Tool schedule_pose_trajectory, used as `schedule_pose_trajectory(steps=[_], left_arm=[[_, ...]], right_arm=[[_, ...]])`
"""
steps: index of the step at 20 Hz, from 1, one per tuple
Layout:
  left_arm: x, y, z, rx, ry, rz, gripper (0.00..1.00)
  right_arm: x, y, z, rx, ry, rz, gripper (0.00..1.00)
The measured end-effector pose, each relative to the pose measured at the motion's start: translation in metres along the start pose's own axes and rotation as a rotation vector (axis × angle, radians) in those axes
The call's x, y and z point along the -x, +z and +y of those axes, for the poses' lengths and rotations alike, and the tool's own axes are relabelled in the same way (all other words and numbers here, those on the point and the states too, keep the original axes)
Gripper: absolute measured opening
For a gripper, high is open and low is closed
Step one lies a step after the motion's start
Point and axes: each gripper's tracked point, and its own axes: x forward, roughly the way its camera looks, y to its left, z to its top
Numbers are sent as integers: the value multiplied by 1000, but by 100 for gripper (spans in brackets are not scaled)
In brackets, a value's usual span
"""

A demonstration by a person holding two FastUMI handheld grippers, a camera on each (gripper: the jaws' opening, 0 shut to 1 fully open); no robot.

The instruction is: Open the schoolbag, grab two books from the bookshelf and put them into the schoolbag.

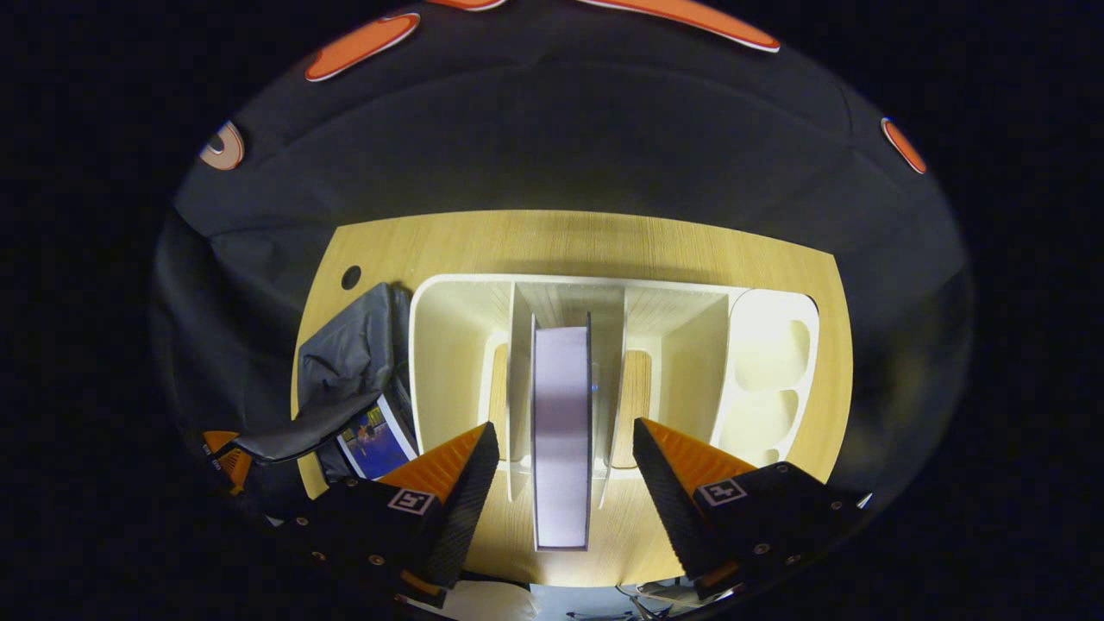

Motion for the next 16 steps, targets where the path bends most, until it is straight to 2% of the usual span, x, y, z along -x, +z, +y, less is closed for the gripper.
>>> schedule_pose_trajectory(steps=[1, 2, 3, 4, 5, 6, 7, 11, 16], left_arm=[[-1, 0, 1, -1, 1, 1, 1], [-1, 0, 2, -2, 3, 4, 1], [-2, 0, 3, -2, 2, 6, 1], [-3, -1, 2, -2, -1, 9, 1], [-3, -1, 2, -7, -6, 10, 1], [-4, -1, 2, -15, -11, 9, 1], [-4, 1, 2, -21, -17, 6, 1], [-4, 2, 4, -46, -59, -17, 1], [-4, -1, 11, -93, -103, -55, 1]], right_arm=[[-6, 1, 1, -7, 1, 6, 86], [-11, 1, 0, -15, -3, 13, 81], [-19, 0, 0, -18, -8, 28, 65], [-24, -2, -3, -20, -20, 40, 70], [-27, -4, -4, -30, -25, 48, 47], [-18, 0, -1, -41, -32, 40, 46], [-22, -2, -4, -44, -42, 35, 39], [14, -10, 0, -65, -57, 8, 38], [92, -12, 9, -78, -84, -102, 36]])
